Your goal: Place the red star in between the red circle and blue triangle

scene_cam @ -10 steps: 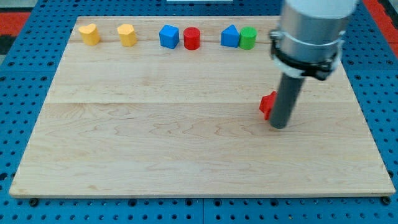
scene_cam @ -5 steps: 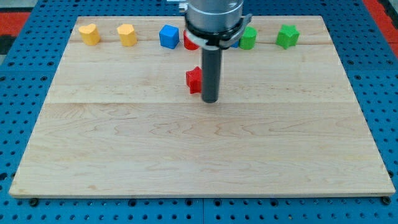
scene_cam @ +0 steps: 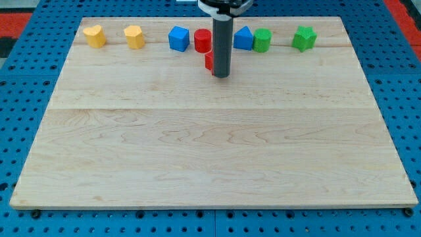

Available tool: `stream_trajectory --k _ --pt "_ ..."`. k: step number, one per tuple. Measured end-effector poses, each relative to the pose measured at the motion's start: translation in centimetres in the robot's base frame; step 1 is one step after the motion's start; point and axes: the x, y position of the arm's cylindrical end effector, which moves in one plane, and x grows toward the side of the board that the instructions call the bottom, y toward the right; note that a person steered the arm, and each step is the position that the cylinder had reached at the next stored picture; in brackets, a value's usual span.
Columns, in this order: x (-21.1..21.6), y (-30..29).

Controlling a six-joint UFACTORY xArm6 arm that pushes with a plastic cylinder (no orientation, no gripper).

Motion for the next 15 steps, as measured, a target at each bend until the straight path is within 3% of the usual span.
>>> stream_trajectory --k 2,4,6,8,15 --pt "-1.8 -7.5" --pt "-1.8 -4.4" --pt "-6.1 -9.3" --pt "-3.6 -9.0" --pt "-4.2 0.2"
